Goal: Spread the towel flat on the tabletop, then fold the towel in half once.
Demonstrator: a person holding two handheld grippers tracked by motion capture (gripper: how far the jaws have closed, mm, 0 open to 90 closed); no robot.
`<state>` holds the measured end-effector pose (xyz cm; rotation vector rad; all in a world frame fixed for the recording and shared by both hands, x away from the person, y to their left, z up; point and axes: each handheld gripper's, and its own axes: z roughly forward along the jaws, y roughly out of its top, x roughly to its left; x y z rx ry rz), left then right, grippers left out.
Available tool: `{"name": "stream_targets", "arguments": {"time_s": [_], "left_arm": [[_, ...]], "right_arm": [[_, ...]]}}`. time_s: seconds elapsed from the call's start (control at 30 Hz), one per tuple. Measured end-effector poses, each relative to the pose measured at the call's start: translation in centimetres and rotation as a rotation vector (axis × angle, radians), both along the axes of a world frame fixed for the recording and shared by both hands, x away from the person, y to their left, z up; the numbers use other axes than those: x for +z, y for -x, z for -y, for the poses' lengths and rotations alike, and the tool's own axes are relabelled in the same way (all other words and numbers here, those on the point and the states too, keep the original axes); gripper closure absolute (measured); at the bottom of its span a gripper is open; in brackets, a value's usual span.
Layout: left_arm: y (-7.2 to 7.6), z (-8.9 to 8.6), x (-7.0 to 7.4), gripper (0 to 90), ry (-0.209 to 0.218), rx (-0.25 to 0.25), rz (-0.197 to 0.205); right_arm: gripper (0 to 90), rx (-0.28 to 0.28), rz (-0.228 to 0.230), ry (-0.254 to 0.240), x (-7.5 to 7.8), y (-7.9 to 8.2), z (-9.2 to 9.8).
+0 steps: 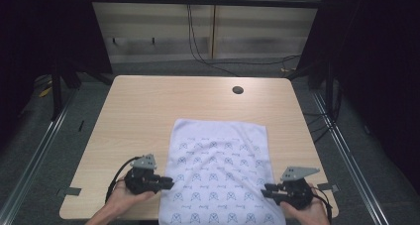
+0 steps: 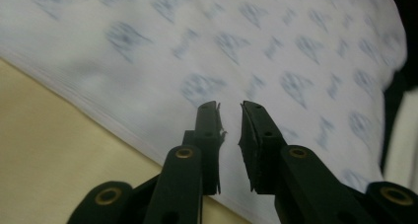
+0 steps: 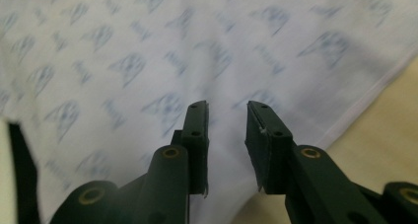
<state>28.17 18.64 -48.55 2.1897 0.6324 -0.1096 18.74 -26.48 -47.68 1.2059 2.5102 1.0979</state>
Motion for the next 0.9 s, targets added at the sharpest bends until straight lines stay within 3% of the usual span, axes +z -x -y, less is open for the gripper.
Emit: {"name": "stream_targets", "arguments": {"time_s": [0.07,0.13,0.2,0.33,0.4,0.47,0.5,0.57,0.7,0.77,0.83,0.9], "left_arm": [[-1.7,0.2,0.3,73.9,0.012,0.04,0.031],[-3.4,0.6,0.4,71.7,0.029,0.088,0.058],[-4.5,1.1,0.5,70.7,0.041,0.094,0.065],[-6.5,2.5,0.1,72.9,0.004,0.131,0.089],[-7.1,3.2,-0.3,72.8,0.007,0.155,0.08],[-7.2,3.9,-0.8,72.0,-0.042,0.161,0.106],[-7.2,4.1,-1.0,72.5,-0.042,0.155,0.09],[-6.9,4.4,-1.5,74.9,-0.094,0.129,0.096],[-6.6,3.9,-1.6,87.6,-0.08,0.1,0.079],[-6.3,3.6,-1.6,88.9,-0.082,0.083,0.075],[-5.8,3.4,-1.7,89.1,-0.06,0.073,0.074],[-5.2,3.2,-1.7,89.1,-0.056,0.053,0.076]], "right_arm": [[69.3,-0.018,0.023,-0.021,0.1,-1.8,0.4],[68.0,-0.047,0.044,-0.008,-0.2,-3.7,0.5],[66.1,-0.072,0.057,-0.001,-0.3,-5.7,0.5],[62.2,-0.111,0.073,0.02,-0.1,-9.0,0.4],[62.1,-0.111,0.061,0.024,-0.1,-10.5,0.4],[62.3,-0.127,0.061,0.036,-0.4,-11.9,0.2],[63.5,-0.117,0.063,0.035,-0.5,-12.5,0.1],[65.7,-0.129,0.066,0.042,-0.9,-13.0,-0.1],[75.9,-0.095,0.034,0.078,-2.0,-13.0,-0.5],[83.5,-0.081,0.046,0.075,-2.1,-12.3,-0.6],[85.8,-0.063,0.045,0.096,-2.0,-11.7,-0.6],[86.8,-0.05,0.025,0.08,-1.9,-10.6,-0.4]]}}
